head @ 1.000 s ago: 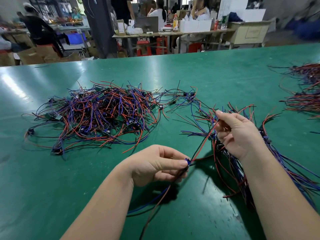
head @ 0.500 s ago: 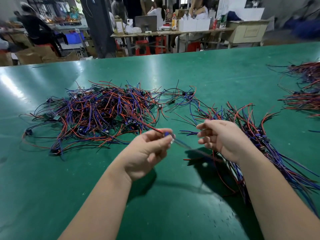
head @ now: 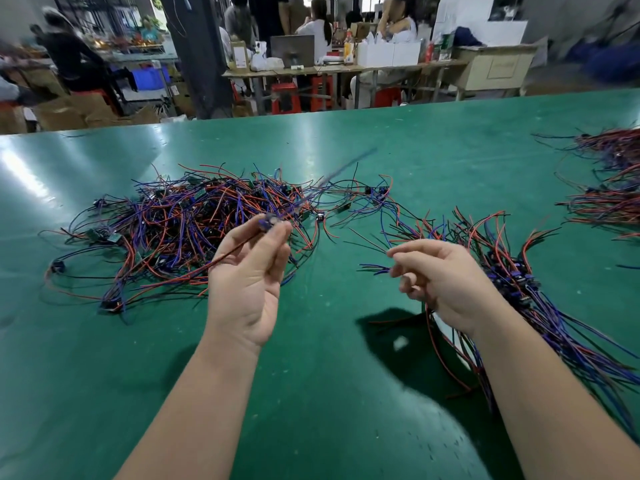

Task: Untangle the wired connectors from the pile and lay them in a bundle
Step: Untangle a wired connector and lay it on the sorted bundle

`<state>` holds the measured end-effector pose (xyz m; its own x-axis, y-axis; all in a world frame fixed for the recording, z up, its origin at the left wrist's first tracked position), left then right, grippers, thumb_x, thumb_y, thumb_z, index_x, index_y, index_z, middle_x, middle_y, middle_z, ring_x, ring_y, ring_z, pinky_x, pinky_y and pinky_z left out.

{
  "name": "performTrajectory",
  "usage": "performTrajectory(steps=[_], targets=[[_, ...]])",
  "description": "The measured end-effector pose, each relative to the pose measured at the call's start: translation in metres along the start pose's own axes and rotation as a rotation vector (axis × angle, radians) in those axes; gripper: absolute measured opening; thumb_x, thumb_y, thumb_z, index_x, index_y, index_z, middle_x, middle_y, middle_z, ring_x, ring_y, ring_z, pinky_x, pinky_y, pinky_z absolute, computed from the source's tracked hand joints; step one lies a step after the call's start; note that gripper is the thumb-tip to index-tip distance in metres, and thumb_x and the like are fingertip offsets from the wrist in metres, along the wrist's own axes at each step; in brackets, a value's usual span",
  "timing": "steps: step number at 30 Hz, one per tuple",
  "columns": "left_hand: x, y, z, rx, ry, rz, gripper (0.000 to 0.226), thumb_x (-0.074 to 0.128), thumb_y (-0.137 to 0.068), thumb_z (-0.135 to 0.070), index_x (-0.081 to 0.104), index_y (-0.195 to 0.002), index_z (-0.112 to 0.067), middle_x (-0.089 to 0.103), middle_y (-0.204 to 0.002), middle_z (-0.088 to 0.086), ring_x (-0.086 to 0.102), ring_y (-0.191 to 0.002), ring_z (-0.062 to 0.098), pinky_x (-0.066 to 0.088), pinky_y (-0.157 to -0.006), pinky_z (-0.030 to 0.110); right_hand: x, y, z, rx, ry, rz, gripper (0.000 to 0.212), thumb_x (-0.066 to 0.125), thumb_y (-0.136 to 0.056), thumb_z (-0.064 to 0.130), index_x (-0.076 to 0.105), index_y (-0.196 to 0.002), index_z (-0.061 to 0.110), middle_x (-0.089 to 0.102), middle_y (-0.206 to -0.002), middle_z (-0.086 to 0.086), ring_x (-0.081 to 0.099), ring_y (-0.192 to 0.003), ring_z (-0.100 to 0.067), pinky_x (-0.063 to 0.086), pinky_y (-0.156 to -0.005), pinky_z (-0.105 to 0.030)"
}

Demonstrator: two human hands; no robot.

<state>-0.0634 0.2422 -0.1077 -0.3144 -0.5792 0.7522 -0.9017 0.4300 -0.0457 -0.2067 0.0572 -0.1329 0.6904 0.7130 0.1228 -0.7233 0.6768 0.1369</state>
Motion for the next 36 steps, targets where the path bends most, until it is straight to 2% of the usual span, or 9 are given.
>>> performTrajectory(steps=[5,9,13,15,17,20,21,26,36], targets=[[0.024,0.023,0.014,0.252,-0.515,0.221,0.023,0.078,-0.065,-0.002,0.066,-0.081,-0.014,0.072,-0.074,-0.004,0.067,-0.068,0.005,0.051,-0.065,0.015,0.047,0.013,-0.010,0.066,-0.172,0.369,0.026,0.060,-0.075,0.027,0.075,-0.089,0.011,0.071,-0.076,-0.004,0.057,-0.055,-0.007,0.047,-0.056,-0.016],[0.041,0.044,0.030,0.429,-0.811,0.463,0.025,0.080,-0.071,-0.005,0.067,-0.087,-0.018,0.068,-0.087,0.000,0.068,-0.083,0.017,0.054,-0.075,0.030,0.049,0.011,-0.010,0.065,-0.294,0.368,0.017,0.061,-0.074,0.020,0.076,-0.075,0.011,0.067,-0.070,-0.002,0.055,-0.055,-0.006,0.048,-0.053,-0.013],[0.055,0.055,0.026,0.678,-1.062,0.598,0.033,0.071,-0.068,0.008,0.073,-0.091,-0.016,0.070,-0.093,-0.006,0.065,-0.091,0.008,0.050,-0.081,0.022,0.042,0.008,-0.007,0.052,-0.295,0.335,0.009,0.065,-0.071,0.016,0.071,-0.066,0.011,0.065,-0.065,-0.002,0.057,-0.054,-0.006,0.049,-0.050,-0.014],[0.053,0.051,0.028,0.554,-1.047,0.594,0.044,0.058,-0.066,0.012,0.074,-0.090,-0.022,0.073,-0.095,-0.010,0.067,-0.094,0.004,0.049,-0.086,0.018,0.034,0.006,-0.005,0.048,-0.281,0.276,0.009,0.066,-0.068,0.016,0.072,-0.063,0.012,0.062,-0.059,-0.001,0.055,-0.048,-0.005,0.047,-0.046,-0.014],[0.038,0.039,0.037,0.260,-0.909,0.469,0.040,0.053,-0.070,0.007,0.074,-0.084,-0.023,0.075,-0.088,-0.007,0.071,-0.088,0.009,0.054,-0.079,0.022,0.027,0.004,-0.002,0.052,-0.261,0.236,0.009,0.067,-0.067,0.015,0.072,-0.061,0.011,0.060,-0.054,0.002,0.050,-0.041,-0.003,0.044,-0.041,-0.014],[0.022,0.035,0.063,-0.236,-0.632,0.350,0.006,0.075,-0.076,-0.008,0.074,-0.079,-0.013,0.075,-0.080,0.008,0.072,-0.073,0.020,0.058,-0.064,0.026,0.025,0.005,-0.007,0.077,-0.186,0.242,0.004,0.070,-0.064,0.013,0.069,-0.060,0.012,0.061,-0.054,0.002,0.051,-0.040,-0.004,0.044,-0.042,-0.013],[0.022,0.038,0.070,-0.317,-0.620,0.369,0.011,0.077,-0.069,-0.019,0.074,-0.077,-0.011,0.074,-0.078,0.010,0.071,-0.068,0.019,0.057,-0.061,0.025,0.027,0.006,-0.009,0.085,-0.145,0.251,0.004,0.071,-0.062,0.014,0.069,-0.059,0.013,0.061,-0.055,0.001,0.053,-0.042,-0.005,0.045,-0.043,-0.014],[0.022,0.051,0.087,-0.481,-0.605,0.376,0.010,0.076,-0.067,-0.017,0.073,-0.071,-0.008,0.071,-0.067,0.011,0.067,-0.055,0.013,0.053,-0.053,0.022,0.024,0.005,-0.009,0.020,0.018,0.211,0.013,0.074,-0.059,0.017,0.063,-0.063,0.012,0.058,-0.054,0.002,0.050,-0.044,-0.006,0.042,-0.044,-0.013],[0.024,0.079,0.108,-0.755,-0.782,0.601,0.017,0.074,-0.080,-0.008,0.073,-0.064,-0.013,0.069,-0.063,0.006,0.067,-0.055,0.011,0.052,-0.051,0.019,-0.032,-0.006,0.006,-0.019,-0.294,-0.175,0.015,0.070,-0.077,0.009,0.056,-0.072,0.012,0.059,-0.051,0.004,0.052,-0.042,-0.004,0.041,-0.039,-0.012]])
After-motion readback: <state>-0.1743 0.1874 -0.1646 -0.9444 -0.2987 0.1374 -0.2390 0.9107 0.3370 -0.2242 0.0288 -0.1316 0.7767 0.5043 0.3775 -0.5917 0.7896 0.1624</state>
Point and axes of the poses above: each hand's wrist, its own y-axis away from the middle knuckle, its own x-axis out of the palm, z = x × y, the point moved 8 cm from there along -y, towards the middle knuckle
